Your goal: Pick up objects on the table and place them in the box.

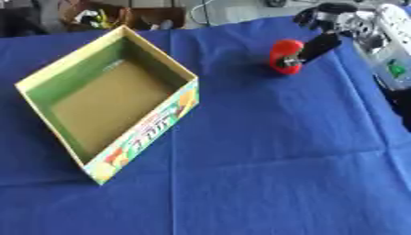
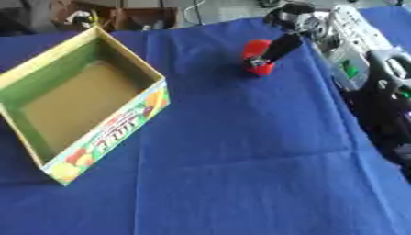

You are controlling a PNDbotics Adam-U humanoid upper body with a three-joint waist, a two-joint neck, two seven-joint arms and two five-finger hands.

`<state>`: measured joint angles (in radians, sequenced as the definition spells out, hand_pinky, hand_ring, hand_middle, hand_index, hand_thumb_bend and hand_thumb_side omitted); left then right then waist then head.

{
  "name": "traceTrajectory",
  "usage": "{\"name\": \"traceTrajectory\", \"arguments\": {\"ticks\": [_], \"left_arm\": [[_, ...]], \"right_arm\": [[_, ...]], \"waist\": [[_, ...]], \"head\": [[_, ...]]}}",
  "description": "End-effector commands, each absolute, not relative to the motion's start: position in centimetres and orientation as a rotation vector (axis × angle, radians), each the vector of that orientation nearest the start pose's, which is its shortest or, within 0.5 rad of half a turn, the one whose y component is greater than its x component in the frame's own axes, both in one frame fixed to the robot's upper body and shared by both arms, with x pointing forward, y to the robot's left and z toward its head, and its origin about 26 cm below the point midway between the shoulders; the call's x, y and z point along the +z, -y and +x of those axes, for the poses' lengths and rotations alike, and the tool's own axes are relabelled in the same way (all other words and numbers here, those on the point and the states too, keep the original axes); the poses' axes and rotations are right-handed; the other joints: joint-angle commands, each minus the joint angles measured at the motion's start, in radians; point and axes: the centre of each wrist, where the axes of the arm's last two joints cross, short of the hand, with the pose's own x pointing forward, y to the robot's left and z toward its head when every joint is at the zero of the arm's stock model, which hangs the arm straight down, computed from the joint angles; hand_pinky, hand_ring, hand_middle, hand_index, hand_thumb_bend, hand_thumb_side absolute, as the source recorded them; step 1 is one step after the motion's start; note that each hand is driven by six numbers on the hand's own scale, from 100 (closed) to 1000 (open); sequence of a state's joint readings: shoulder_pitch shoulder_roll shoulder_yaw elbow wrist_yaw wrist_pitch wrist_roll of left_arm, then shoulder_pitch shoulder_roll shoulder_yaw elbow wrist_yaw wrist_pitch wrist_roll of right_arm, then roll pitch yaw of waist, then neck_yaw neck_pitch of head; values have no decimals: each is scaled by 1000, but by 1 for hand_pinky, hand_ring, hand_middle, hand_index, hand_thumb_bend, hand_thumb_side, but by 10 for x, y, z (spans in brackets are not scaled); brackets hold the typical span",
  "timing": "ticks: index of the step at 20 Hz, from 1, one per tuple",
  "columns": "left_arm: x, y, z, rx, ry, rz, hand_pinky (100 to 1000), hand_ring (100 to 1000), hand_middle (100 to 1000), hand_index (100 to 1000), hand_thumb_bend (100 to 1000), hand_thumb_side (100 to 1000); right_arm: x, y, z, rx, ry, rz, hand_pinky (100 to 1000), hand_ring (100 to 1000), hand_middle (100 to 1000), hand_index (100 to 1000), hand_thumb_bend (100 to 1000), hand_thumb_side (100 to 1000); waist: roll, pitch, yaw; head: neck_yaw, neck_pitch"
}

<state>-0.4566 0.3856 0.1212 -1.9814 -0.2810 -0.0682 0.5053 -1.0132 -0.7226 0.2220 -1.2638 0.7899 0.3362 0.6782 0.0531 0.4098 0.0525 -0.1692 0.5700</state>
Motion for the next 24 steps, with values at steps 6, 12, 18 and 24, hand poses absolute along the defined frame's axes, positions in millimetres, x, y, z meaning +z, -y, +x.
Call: {"name": "traceTrajectory", "arguments": {"ticks": [6, 12, 18, 24], "left_arm": [[268, -281, 306, -170, -3363, -1045, 643, 874, 832, 873, 100, 1000], [268, -282, 306, -175, -3363, -1046, 644, 875, 829, 866, 100, 998], [269, -280, 307, -173, -3362, -1033, 644, 875, 831, 858, 100, 997], [270, -280, 307, -179, -3360, -1025, 644, 875, 829, 855, 100, 996]], "right_arm": [[343, 307, 434, 1169, 1170, -1079, 869, 901, 906, 1000, 426, 421], [340, 312, 439, 1162, 1151, -1055, 848, 897, 903, 1000, 437, 412], [335, 313, 442, 1157, 1136, -1047, 763, 842, 880, 978, 422, 407], [332, 314, 446, 1140, 1131, -1056, 685, 784, 859, 949, 403, 382]], "waist": [[-5, -13, 8], [-5, -6, 14], [-5, -1, 18], [-5, 3, 22]], "head": [[-1, 2], [-3, 1], [-7, -1], [-12, -3]]}}
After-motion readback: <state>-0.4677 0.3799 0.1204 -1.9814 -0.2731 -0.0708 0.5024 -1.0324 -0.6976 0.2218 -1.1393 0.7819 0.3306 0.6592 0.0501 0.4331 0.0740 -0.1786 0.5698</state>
